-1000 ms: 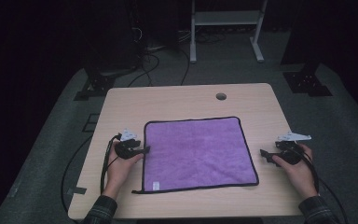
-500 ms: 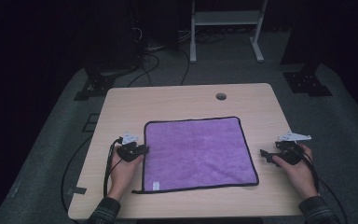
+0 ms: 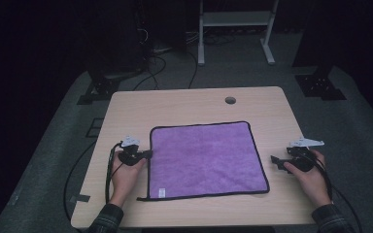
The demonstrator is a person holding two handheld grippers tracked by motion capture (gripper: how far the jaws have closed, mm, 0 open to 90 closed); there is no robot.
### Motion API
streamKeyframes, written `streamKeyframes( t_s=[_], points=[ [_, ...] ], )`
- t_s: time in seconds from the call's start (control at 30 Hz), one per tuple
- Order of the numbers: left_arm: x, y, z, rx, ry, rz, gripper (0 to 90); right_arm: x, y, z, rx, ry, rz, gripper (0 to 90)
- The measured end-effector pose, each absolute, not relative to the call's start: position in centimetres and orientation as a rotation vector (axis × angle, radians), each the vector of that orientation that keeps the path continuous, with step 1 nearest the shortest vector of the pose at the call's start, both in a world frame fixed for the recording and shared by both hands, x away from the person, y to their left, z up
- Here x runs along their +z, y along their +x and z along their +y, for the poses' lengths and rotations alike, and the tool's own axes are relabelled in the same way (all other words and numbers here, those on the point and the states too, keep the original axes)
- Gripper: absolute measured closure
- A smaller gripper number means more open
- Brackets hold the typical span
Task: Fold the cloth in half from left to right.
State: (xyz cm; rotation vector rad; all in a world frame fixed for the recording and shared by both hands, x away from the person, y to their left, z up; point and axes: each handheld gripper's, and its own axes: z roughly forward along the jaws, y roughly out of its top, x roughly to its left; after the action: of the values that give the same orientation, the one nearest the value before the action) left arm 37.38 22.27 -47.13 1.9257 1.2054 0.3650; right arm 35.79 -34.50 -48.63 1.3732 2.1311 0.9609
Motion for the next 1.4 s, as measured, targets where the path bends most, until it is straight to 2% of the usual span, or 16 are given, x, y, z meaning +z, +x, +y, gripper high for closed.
streamKeyframes(
  t_s=[0.13, 0.4, 0.63, 0.77, 1.1, 1.4],
  points=[
    [-46.8, 37.4, 23.2, 0.37, 1.902, 1.224, 86.9, -48.6, 35.8, -34.5, 0.961, 1.373, 2.133, 18.7],
    [-45.9, 37.6, 25.7, 0.4, 1.862, 1.27, 86.9, -48.7, 35.9, -34.4, 0.946, 1.385, 2.137, 12.1],
    [-45.5, 37.8, 28.4, 0.427, 1.832, 1.327, 86.9, -48.7, 35.9, -34.4, 0.946, 1.384, 2.138, 12.0],
    [-45.2, 37.8, 29.3, 0.396, 1.784, 1.327, 86.9, -48.7, 35.9, -34.4, 0.946, 1.384, 2.138, 12.0],
    [-43.8, 37.7, 28.2, 0.324, 1.709, 1.221, 86.7, -48.7, 35.9, -34.4, 0.945, 1.385, 2.137, 11.9],
    [-43.0, 38.2, 25.9, 0.276, 1.718, 1.123, 86.7, -48.7, 35.9, -34.4, 0.945, 1.385, 2.137, 11.9]
  ],
)
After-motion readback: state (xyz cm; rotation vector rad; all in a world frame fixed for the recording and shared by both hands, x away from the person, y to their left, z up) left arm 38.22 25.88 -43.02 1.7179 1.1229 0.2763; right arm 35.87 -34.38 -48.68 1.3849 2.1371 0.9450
